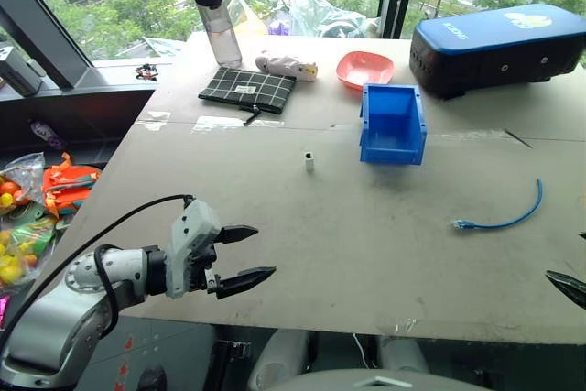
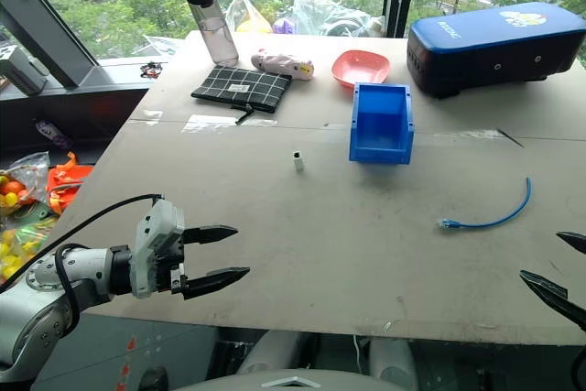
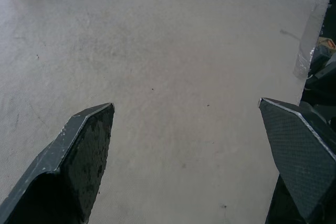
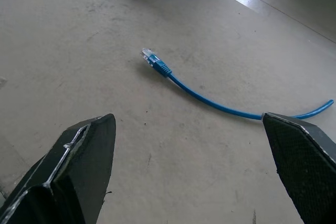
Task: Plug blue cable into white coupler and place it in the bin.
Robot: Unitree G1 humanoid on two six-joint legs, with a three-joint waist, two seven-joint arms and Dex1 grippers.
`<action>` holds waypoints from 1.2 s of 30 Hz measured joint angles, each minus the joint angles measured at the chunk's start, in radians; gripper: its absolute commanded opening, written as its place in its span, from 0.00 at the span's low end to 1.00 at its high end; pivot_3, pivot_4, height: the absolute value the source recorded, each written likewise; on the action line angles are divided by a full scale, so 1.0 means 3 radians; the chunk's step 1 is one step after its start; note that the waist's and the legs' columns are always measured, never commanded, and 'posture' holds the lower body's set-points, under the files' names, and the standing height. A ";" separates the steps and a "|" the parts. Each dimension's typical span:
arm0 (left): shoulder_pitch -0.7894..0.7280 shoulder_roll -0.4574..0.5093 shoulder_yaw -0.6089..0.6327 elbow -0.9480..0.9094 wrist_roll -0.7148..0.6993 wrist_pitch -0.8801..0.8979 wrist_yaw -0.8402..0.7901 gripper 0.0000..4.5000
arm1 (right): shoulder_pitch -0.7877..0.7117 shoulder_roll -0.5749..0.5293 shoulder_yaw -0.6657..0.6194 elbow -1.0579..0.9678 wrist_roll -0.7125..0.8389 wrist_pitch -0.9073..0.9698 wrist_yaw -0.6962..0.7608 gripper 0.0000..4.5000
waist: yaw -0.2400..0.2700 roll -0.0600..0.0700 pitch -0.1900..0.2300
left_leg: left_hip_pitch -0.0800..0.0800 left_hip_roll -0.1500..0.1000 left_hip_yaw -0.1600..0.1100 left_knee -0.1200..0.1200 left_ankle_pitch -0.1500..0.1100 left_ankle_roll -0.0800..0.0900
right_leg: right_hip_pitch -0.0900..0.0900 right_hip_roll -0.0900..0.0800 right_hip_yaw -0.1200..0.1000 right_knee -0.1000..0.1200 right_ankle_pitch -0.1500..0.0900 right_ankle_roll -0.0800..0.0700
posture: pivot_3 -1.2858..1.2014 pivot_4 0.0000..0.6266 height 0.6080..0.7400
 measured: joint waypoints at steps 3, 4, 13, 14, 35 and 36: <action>-0.0029 -0.0080 -0.0005 -0.0042 -0.0034 0.0000 0.0055 0.99 | -0.0100 -0.0050 0.0055 -0.0002 -0.0013 0.0092 -0.0055 1.00 | -0.0001 0.0000 0.0000 | 0.0000 0.0000 0.0001 0.0001 0.0000 0.0000 | 0.0000 -0.0001 0.0001 0.0000 0.0000 0.0000 | 0.52 0.24 1.00; -0.0089 -0.0154 -0.0029 -0.0087 -0.0073 -0.0003 0.0091 0.99 | -0.0182 -0.0083 0.0108 -0.0016 -0.0010 0.0152 -0.0090 1.00 | -0.0002 -0.0001 0.0001 | -0.0001 0.0000 0.0002 0.0004 0.0000 0.0000 | 0.0000 -0.0001 0.0002 0.0000 0.0000 0.0000 | 0.52 0.24 1.00; -0.0464 -0.0250 -0.0379 -0.0332 -0.0182 -0.0128 0.0047 0.99 | -0.0873 -0.0598 0.0824 -0.0331 -0.0052 0.0481 -0.0145 1.00 | -0.0006 0.0001 0.0000 | -0.0001 0.0000 0.0004 0.0006 0.0000 0.0000 | 0.0001 0.0002 0.0001 0.0000 0.0007 0.0012 | 0.52 0.24 1.00; -0.0485 -0.0246 -0.0423 -0.0333 -0.0159 -0.0153 0.0032 0.99 | -0.0994 -0.0656 0.0935 -0.0311 -0.0070 0.0527 -0.0138 1.00 | -0.0006 0.0000 0.0000 | -0.0001 0.0000 0.0004 0.0007 0.0000 0.0000 | 0.0001 0.0002 0.0001 0.0000 0.0007 0.0012 | 0.52 0.24 1.00; -0.0397 -0.0080 -0.0438 -0.0819 -0.0204 -0.0176 0.0222 1.00 | -0.2880 -0.0860 0.3012 0.1269 -0.1002 0.0489 0.0323 0.41 | -0.0011 0.0000 0.0002 | -0.0004 -0.0001 0.0005 0.0012 0.0006 -0.0010 | 0.0000 0.0003 0.0000 -0.0004 0.0008 0.0012 | 0.52 0.24 1.00; -0.0403 -0.0080 -0.0438 -0.0819 -0.0205 -0.0164 0.0228 1.00 | -0.2915 -0.0826 0.3059 0.1343 -0.1060 0.0452 0.0325 0.29 | -0.0010 0.0000 0.0002 | -0.0005 -0.0001 0.0005 0.0012 0.0006 -0.0011 | 0.0000 0.0003 0.0000 -0.0004 0.0008 0.0012 | 0.52 0.24 1.00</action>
